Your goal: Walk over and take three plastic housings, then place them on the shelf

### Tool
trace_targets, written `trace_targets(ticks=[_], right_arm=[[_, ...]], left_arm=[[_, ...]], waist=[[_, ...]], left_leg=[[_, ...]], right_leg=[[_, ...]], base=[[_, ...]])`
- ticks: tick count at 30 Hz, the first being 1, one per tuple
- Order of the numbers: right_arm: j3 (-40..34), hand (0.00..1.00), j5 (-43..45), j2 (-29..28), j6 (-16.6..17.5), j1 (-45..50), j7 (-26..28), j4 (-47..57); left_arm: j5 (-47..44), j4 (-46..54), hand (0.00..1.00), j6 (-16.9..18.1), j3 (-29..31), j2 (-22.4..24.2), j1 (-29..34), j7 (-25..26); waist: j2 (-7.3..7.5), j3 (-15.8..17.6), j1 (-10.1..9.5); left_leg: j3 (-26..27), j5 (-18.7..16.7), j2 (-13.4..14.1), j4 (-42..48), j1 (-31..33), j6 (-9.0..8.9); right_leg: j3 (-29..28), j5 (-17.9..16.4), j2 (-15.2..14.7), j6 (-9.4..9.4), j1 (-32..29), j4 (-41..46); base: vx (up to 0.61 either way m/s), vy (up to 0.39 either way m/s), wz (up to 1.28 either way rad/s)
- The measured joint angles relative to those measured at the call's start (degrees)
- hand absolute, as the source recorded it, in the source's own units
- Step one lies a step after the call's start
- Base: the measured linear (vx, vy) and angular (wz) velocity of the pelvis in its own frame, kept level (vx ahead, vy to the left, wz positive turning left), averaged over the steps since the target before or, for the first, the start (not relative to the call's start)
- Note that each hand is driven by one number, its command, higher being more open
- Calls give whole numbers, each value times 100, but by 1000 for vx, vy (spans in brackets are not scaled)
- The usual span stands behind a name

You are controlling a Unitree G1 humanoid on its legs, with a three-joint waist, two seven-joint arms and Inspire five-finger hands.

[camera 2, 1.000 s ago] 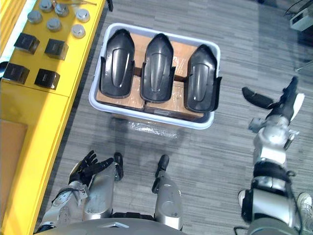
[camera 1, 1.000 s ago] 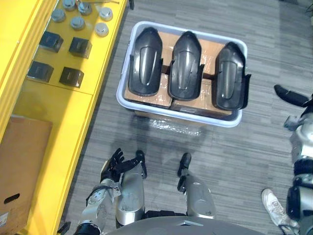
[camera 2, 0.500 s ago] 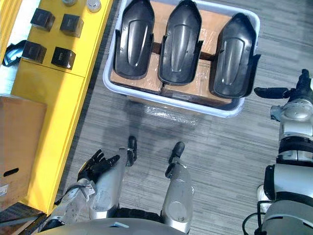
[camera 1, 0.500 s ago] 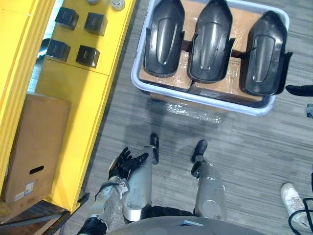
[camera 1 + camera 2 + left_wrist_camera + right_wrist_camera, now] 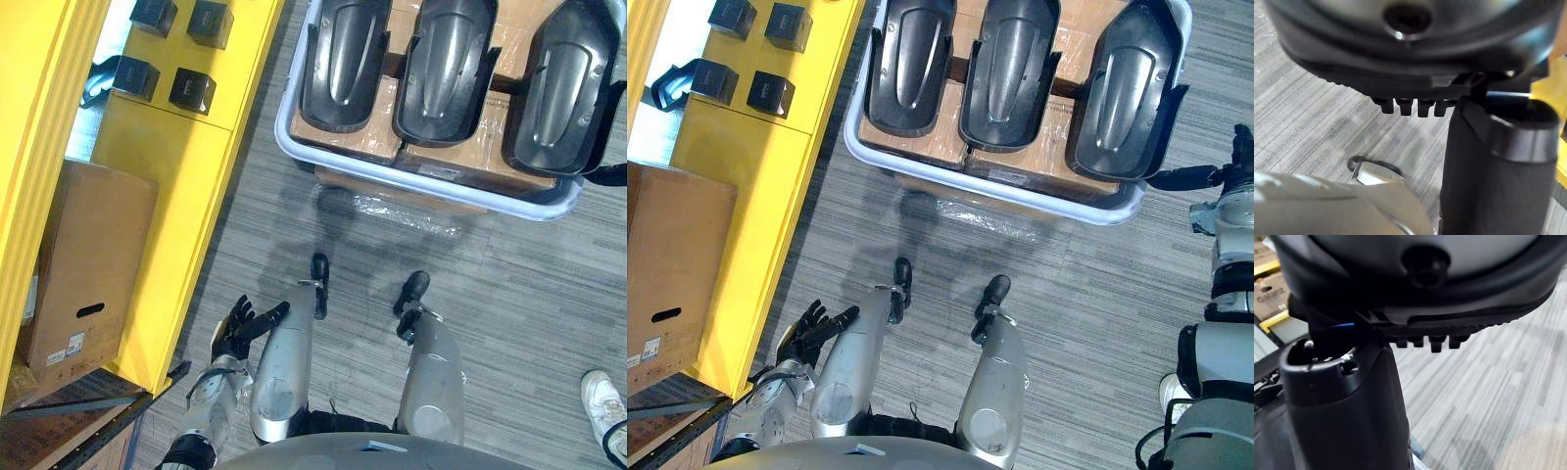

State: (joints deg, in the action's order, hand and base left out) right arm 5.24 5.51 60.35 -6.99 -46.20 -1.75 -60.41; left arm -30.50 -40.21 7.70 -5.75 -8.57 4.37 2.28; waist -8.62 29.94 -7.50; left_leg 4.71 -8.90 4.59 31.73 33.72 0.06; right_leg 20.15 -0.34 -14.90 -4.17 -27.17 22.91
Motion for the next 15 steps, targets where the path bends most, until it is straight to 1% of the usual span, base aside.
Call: trace_targets(ticks=[2, 8, 10, 15], right_arm=[[32, 100, -82, 1, -14, -64, 33, 6], [190, 100, -279, 1, -150, -201, 114, 78], [205, 100, -307, 1, -239, -200, 104, 170], [218, 100, -283, -5, -248, -200, -235, 266]], left_arm=[[-1, -98, 100, 102, -2, 0, 1, -35], [-1, -203, 100, 173, -17, 21, 1, -82], [-1, -210, 100, 174, -19, 21, 2, -82], [55, -205, 100, 172, -20, 30, 6, -53]], waist=[[-9, -3, 14], [-9, -3, 18], [-8, -3, 23], [-2, 1, 44]], left_leg=[[-2, 4, 4, -1, 0, -6], [-13, 14, 7, -4, -1, -15], [-17, 33, 9, 1, -5, 13], [-14, 50, 23, 7, -31, 30]], right_leg=[[-1, -5, 1, 4, -11, 0], [8, -5, 2, 7, -4, 0], [15, -4, 4, 7, 10, -3], [15, 6, 25, 4, 49, -8]], base=[[0, 0, 0], [0, 0, 0], [0, 0, 0], [0, 0, 0]])
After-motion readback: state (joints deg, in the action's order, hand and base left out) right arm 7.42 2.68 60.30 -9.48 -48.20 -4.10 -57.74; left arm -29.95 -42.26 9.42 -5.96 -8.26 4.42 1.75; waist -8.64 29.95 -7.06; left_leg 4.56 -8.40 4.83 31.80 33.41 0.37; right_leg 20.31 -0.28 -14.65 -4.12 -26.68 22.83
